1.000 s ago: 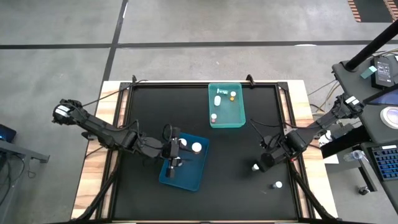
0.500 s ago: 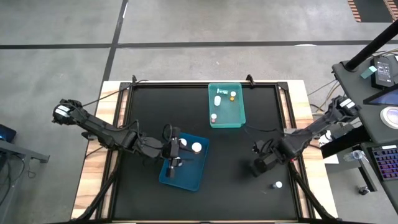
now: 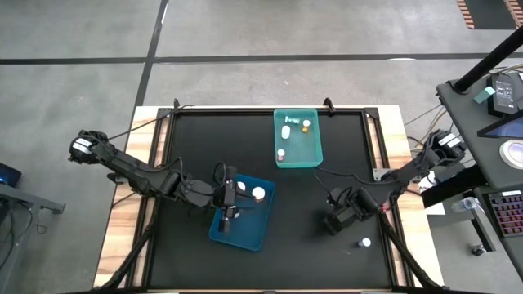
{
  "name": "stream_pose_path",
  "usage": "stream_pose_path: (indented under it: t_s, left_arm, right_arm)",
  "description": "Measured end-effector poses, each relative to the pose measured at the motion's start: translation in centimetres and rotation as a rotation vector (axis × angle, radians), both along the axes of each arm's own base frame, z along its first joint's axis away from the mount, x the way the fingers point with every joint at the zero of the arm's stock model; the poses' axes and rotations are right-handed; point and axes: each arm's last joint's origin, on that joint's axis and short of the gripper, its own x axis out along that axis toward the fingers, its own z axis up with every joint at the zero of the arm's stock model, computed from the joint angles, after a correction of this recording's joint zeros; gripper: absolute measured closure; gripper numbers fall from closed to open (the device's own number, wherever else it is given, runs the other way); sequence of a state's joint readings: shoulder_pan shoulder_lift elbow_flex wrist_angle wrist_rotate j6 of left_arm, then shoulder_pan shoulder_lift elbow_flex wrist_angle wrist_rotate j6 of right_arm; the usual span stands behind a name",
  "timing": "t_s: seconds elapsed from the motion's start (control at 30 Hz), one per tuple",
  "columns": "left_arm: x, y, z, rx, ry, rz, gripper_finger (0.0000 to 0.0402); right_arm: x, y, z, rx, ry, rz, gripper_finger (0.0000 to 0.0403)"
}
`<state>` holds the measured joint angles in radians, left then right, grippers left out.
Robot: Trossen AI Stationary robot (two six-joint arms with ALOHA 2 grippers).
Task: Pick and place medicine bottles into bin by pill shape (circle, oval)
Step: Put the green capsule bottle into the blue bin
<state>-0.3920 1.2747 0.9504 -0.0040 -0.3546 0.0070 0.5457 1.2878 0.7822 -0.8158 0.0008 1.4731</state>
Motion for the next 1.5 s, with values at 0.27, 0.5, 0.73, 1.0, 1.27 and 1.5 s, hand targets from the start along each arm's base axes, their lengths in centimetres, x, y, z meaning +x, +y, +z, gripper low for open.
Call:
stream_pose_path:
  t_s: [0.27,0.5,0.73,1.0,1.27,1.5]
  left_arm:
    - [0.0,0.0,0.0,0.000,0.000,0.001,0.0272]
    - [0.0,0.0,-0.1,0.003,0.005,0.002,0.0272]
    - [-0.2,0.1,-0.4,0.014,0.029,0.002,0.0272]
    - [-0.9,0.4,-0.5,0.040,0.036,-0.005,0.0272]
    - [-2.8,1.2,-1.8,0.039,0.018,0.016,0.0272]
    - [-5.3,2.6,-2.2,0.100,-0.036,0.106,0.0272]
  right_arm:
    - [0.3,0.2,-0.5,-0.007,0.005,0.020,0.0274]
    - [0.2,0.1,0.1,0.006,-0.023,0.039,0.0317]
    - [0.5,0.3,1.4,0.019,-0.075,0.060,0.0305]
    - [2.9,0.5,5.2,-0.038,-0.249,0.150,0.0302]
    - [6.0,-0.1,9.4,-0.119,-0.400,0.226,0.0301]
    - [10.9,-0.6,11.6,-0.185,-0.438,0.376,0.0301]
